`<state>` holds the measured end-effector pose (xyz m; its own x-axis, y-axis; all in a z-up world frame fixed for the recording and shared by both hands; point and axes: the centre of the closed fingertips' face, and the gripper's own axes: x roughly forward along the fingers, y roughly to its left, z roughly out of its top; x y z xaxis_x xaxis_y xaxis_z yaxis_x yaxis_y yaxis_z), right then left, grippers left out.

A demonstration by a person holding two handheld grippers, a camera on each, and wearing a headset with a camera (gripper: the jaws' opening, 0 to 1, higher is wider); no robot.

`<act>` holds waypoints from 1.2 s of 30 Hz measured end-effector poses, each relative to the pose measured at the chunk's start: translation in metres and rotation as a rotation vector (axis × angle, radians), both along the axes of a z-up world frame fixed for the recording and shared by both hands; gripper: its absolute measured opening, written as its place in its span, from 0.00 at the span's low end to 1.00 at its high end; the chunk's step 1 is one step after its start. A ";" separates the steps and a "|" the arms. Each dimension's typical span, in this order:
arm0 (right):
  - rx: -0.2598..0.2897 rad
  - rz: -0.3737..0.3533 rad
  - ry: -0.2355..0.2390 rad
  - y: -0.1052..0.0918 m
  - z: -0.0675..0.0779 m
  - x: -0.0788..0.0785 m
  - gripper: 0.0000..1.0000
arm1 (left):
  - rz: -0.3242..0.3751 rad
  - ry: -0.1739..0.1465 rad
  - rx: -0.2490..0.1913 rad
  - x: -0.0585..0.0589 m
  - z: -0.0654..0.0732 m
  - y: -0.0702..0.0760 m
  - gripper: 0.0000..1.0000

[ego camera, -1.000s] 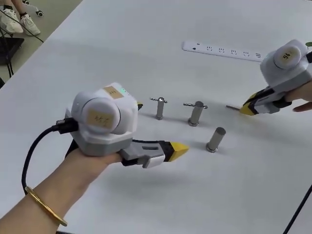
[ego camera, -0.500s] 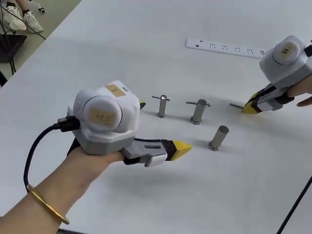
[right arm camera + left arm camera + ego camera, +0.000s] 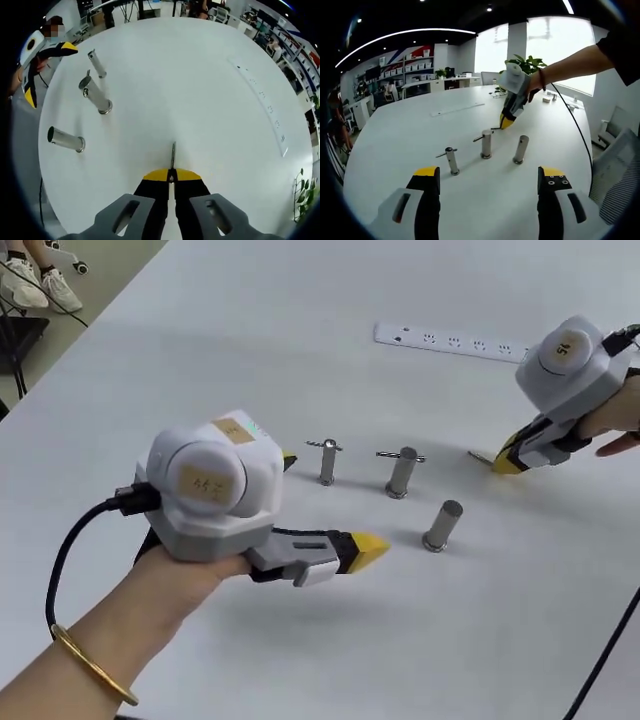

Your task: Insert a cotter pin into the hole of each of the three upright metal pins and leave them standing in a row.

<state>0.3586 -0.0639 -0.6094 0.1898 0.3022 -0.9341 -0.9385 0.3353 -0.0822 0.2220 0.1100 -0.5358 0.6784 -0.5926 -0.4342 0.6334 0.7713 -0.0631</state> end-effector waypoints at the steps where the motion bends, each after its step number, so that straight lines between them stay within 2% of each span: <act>1: -0.001 0.005 -0.003 0.000 0.000 -0.001 0.00 | 0.000 -0.001 -0.001 0.000 0.000 0.000 0.78; 11: 0.008 0.014 -0.032 0.000 0.004 0.001 0.00 | 0.003 0.004 -0.012 -0.001 0.001 0.001 0.77; 19: 0.048 0.060 -0.071 0.009 0.020 -0.007 0.00 | -0.003 0.002 -0.030 -0.002 0.005 -0.003 0.71; 24: 0.072 0.115 -0.101 0.019 0.037 -0.019 0.00 | -0.017 0.008 -0.038 -0.005 0.007 -0.008 0.65; 30: 0.127 0.185 -0.130 0.035 0.056 -0.038 0.00 | -0.020 0.015 -0.069 -0.001 0.015 -0.010 0.59; 34: 0.159 0.226 -0.146 0.044 0.067 -0.052 0.00 | -0.023 0.031 -0.104 0.002 0.020 -0.012 0.51; 36: 0.175 0.239 -0.153 0.048 0.071 -0.059 0.00 | -0.022 0.052 -0.120 0.002 0.021 -0.014 0.48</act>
<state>0.2997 -0.0160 -0.5380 0.2288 0.5083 -0.8302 -0.9734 0.1290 -0.1893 0.2238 0.0964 -0.5144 0.6431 -0.6571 -0.3933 0.6437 0.7420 -0.1873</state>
